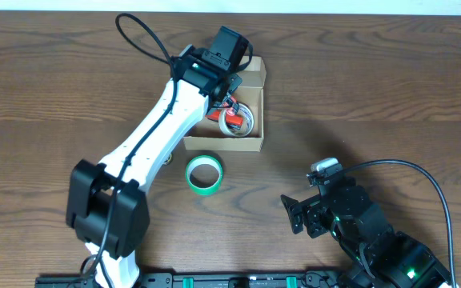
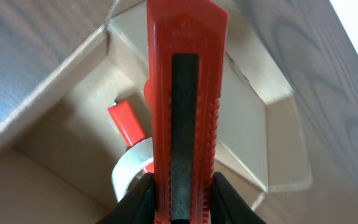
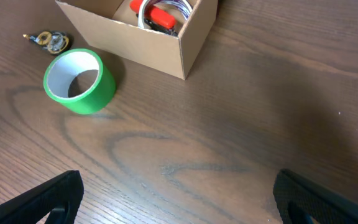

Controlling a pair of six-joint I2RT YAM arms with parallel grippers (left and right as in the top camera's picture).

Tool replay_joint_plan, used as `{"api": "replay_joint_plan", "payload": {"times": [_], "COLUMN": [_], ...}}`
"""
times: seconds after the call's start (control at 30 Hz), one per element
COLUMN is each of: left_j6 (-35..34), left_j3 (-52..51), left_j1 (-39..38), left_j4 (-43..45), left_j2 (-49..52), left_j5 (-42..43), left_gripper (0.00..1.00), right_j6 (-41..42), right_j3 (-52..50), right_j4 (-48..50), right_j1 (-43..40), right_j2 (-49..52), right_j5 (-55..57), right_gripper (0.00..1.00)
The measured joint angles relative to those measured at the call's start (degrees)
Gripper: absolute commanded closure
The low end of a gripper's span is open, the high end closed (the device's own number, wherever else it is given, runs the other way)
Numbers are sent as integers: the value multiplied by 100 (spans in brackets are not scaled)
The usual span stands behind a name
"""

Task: Pack container
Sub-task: 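Carry the red cutter with the left gripper into the box and release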

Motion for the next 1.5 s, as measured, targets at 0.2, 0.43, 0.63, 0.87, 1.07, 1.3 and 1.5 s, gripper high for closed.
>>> {"api": "replay_joint_plan", "payload": {"times": [0.2, 0.43, 0.63, 0.87, 1.07, 1.3, 1.5], "left_j6": [-1143, -2192, -2592, -2938, -3064, -3154, -3209], "left_j3": [0, 0, 0, 0, 0, 0, 0], "left_j1": [-39, -50, -50, -50, -79, -83, -83], "left_j4": [4, 118, 140, 127, 11, -68, -297], "left_j2": [402, 616, 616, 649, 769, 850, 872], "left_j5": [-24, 35, 90, 219, 372, 577, 710], "left_gripper": [73, 74, 74, 74, 74, 81, 67], "right_j6": [0, 0, -2, -2, -2, 0, 0], "right_j3": [0, 0, 0, 0, 0, 0, 0], "right_j4": [-4, -256, -275, -275, -275, -275, -275], "right_j1": [0, 0, 0, 0, 0, 0, 0], "right_j2": [0, 0, 0, 0, 0, 0, 0], "right_j5": [2, 92, 122, 125, 125, 127, 127], "right_gripper": [1, 1, 1, 1, 1, 1, 1]}}
